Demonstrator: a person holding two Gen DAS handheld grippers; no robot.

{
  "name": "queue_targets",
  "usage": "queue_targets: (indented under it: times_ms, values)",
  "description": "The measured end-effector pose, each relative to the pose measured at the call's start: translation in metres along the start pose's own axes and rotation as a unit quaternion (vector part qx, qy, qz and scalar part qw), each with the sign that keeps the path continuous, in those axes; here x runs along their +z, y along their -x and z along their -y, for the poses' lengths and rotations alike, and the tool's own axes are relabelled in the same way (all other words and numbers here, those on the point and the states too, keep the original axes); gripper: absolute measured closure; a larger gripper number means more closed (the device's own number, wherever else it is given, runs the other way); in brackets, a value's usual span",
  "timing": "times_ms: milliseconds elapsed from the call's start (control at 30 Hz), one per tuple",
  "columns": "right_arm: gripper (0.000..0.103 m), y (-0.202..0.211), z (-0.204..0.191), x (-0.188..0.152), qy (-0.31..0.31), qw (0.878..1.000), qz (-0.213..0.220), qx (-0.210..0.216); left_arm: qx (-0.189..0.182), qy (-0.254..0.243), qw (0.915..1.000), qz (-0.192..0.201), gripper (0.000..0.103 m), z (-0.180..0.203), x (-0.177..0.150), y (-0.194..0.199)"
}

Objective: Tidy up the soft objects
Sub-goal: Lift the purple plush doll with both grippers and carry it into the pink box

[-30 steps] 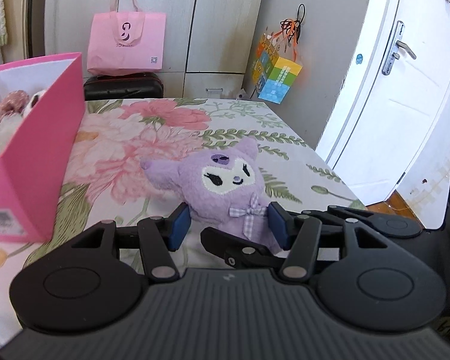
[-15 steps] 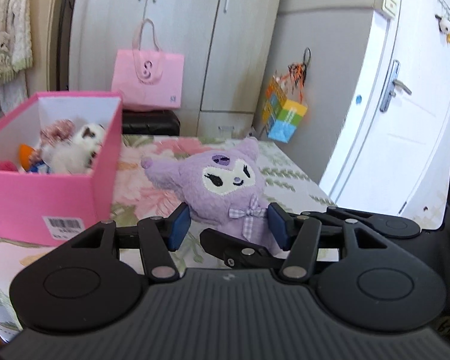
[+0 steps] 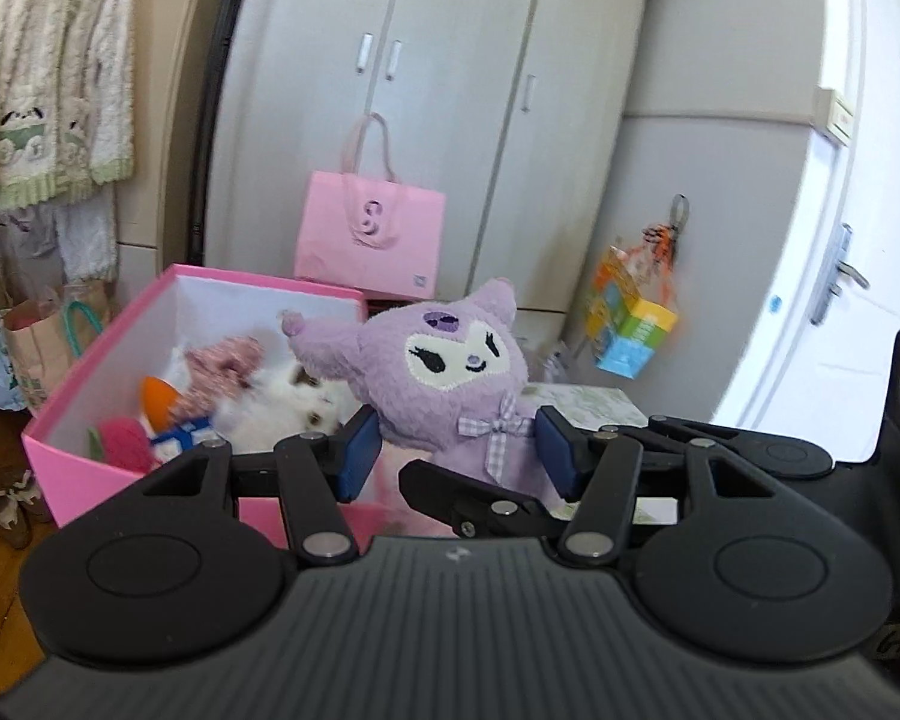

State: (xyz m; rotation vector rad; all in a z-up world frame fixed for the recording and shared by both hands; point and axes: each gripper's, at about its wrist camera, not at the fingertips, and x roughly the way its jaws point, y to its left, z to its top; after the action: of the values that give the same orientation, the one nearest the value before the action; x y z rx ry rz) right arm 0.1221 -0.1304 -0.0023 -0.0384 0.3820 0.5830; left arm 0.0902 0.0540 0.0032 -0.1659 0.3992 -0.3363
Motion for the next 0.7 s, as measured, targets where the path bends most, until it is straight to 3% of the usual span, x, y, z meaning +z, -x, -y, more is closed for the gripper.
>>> queue_targets:
  times_ms: [133,300,467,700]
  values:
    - [0.043,-0.03,-0.01,0.017,0.022,1.0,-0.006,0.019,0.032,0.003,0.9994,0.013,0.048,-0.022,0.015,-0.009]
    - [0.043,-0.067,-0.013,0.038,0.029,0.996,-0.021,0.08,0.069,0.009,0.9972,0.025,0.048,-0.051,0.038,-0.028]
    - [0.044,-0.1,-0.007,0.058,0.041,0.995,-0.035,0.09,0.05,0.039,0.998,0.01,0.048,-0.082,0.063,-0.05]
    - [0.046,-0.143,0.014,0.064,0.044,0.993,-0.059,0.097,0.037,0.066,0.9963,-0.041,0.048,-0.107,0.075,-0.094]
